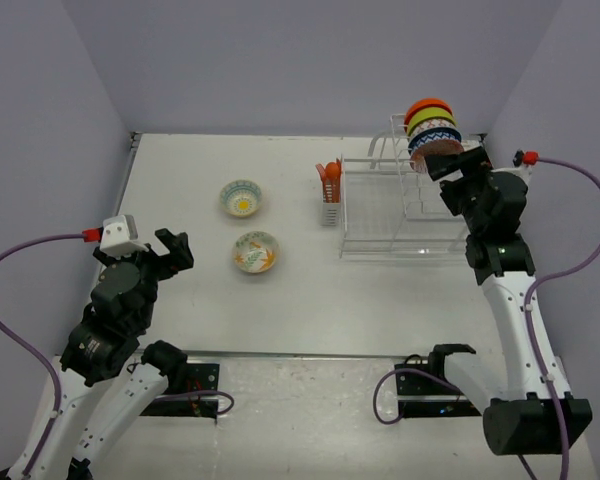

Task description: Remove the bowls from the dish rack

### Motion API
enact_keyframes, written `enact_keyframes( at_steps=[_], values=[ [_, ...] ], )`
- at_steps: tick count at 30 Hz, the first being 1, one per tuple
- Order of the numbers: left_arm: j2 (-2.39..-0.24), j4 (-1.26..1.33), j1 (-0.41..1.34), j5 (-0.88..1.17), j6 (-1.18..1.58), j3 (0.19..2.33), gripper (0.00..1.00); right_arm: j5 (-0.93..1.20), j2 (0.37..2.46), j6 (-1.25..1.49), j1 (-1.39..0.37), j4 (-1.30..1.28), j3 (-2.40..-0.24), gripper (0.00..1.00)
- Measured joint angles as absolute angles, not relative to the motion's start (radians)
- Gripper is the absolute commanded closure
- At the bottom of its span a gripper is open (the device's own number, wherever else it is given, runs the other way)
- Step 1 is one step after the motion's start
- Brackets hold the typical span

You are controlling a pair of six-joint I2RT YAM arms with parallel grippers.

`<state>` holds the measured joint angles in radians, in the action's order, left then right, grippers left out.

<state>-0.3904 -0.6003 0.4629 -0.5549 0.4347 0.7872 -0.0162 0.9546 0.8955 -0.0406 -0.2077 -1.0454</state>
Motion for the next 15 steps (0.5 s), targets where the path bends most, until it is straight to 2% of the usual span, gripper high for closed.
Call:
enact_keyframes(
  at_steps=[3, 8, 10, 14, 15],
  values=[
    [-0.390, -0.600, 0.463, -0.555, 0.435, 0.787, 0.00, 0.034, 0.975, 1.013, 0.014, -0.184, -0.989, 0.25],
    [-0.390, -0.600, 0.463, -0.554, 0.435, 0.787, 0.00, 0.099, 1.028, 1.104, 0.060, -0.102, -1.010, 0.30],
    [-0.390, -0.600, 0.463, -0.555, 0.435, 0.787, 0.00, 0.115, 1.056, 1.129, 0.070, -0.070, -1.015, 0.39],
    [-0.390, -0.600, 0.463, -0.554, 0.435, 0.787, 0.00, 0.126, 1.098, 1.160, 0.083, -0.036, -1.016, 0.45],
    [-0.390, -0.600, 0.463, -0.554, 0.435, 0.787, 0.00, 0.128, 1.110, 1.165, 0.086, -0.033, -1.019, 0.50]
  ],
)
